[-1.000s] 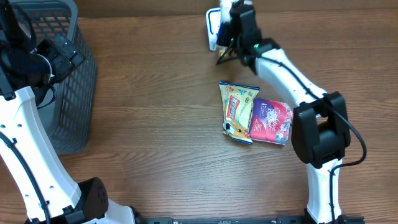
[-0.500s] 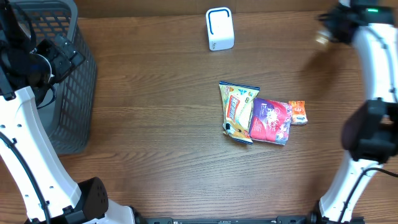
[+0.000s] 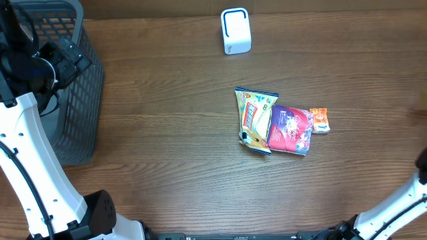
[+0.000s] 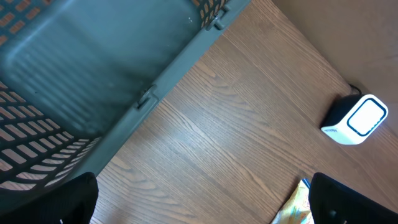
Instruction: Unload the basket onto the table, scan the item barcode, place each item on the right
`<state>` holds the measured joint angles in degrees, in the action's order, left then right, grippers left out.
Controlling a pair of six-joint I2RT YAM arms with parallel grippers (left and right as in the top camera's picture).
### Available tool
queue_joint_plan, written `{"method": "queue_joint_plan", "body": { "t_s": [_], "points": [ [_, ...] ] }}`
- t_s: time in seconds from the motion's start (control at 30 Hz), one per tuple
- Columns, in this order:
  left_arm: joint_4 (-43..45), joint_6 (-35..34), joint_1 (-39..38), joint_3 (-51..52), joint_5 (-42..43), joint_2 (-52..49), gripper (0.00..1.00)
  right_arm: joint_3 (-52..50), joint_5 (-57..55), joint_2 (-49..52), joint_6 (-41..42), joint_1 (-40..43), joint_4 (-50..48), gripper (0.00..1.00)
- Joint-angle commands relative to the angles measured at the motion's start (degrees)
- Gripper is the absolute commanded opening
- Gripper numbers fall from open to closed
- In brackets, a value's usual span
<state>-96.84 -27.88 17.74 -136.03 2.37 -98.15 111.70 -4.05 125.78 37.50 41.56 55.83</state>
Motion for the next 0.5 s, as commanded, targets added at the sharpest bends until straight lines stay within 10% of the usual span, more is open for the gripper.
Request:
{"method": "queue_joint_plan", "body": {
  "t_s": [0.0, 0.27, 0.47],
  "points": [
    [0.0, 1.1, 0.2, 0.0, 0.2, 0.3, 1.0, -1.6, -0.3, -2.1, -0.2, 2.6, -3.3, 0.04],
    [0.0, 1.1, 0.2, 0.0, 0.2, 0.3, 1.0, -6.7, -0.5, -1.7, -0.2, 6.1, -10.9, 0.06],
    [0.0, 1.1, 0.2, 0.0, 0.2, 0.3, 1.0, -6.7, -0.1, -1.4, -1.7, 6.1, -11.2, 0.66]
  ]
}}
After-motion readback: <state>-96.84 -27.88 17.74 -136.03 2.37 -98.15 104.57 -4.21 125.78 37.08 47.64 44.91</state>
